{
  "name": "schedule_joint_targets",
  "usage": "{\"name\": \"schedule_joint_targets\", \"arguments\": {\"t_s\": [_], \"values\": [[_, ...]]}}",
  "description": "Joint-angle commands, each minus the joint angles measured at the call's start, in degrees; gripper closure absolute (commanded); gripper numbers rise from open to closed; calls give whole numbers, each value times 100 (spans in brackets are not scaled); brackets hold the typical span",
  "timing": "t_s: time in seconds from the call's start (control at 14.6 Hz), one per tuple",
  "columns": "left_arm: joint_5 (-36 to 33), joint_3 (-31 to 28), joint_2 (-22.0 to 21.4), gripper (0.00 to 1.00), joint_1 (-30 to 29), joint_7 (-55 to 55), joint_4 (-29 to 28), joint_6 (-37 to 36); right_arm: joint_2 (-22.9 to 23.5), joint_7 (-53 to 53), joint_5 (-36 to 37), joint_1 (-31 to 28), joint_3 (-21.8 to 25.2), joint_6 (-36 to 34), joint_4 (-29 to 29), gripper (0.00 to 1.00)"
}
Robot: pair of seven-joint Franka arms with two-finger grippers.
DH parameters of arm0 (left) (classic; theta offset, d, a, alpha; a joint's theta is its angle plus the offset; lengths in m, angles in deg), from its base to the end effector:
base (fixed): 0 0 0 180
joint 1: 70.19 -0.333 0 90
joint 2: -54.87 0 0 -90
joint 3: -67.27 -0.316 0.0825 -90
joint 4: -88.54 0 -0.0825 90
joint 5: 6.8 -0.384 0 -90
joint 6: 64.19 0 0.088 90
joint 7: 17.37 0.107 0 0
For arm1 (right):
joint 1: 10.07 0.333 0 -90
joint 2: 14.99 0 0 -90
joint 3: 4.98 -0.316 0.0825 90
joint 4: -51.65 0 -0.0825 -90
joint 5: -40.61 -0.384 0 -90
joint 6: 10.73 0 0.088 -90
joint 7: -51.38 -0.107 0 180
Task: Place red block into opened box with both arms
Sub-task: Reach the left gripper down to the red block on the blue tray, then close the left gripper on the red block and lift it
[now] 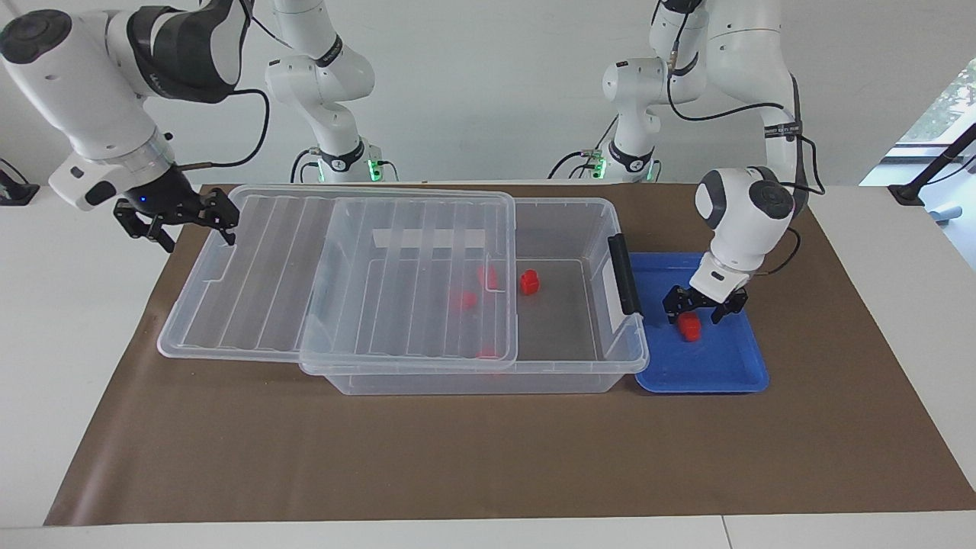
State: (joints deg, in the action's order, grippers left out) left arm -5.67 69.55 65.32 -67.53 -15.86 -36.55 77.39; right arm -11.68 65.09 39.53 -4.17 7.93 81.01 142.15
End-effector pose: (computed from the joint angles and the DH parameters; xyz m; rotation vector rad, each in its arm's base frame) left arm 0.5630 -0.0484 0.3154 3.1103 -0.1505 0.1634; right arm 0.5693 -0.0645 0.5912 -3.1238 -0.1817 0.0517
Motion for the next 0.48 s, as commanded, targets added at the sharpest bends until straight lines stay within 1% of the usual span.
{"name": "schedule_joint_targets", "arguments": {"t_s": [0.0, 0.14, 0.27, 0.34, 0.41], "values": [[27, -8, 53, 0, 7, 112, -173, 493, -66, -332, 55, -80, -280, -497, -138, 0], [27, -8, 62, 0, -11, 112, -182, 599, -215, -755, 55, -81, -298, -639, -59, 0], [27, -8, 62, 0, -11, 95, -182, 617, -252, -774, 55, -81, -298, -613, -15, 0], [27, -8, 62, 13, -11, 86, -182, 617, -260, -774, 55, -63, -298, -613, -6, 0], [27, -8, 62, 56, -20, 86, -182, 591, -269, -774, 55, -54, -298, -622, -6, 0]]}}
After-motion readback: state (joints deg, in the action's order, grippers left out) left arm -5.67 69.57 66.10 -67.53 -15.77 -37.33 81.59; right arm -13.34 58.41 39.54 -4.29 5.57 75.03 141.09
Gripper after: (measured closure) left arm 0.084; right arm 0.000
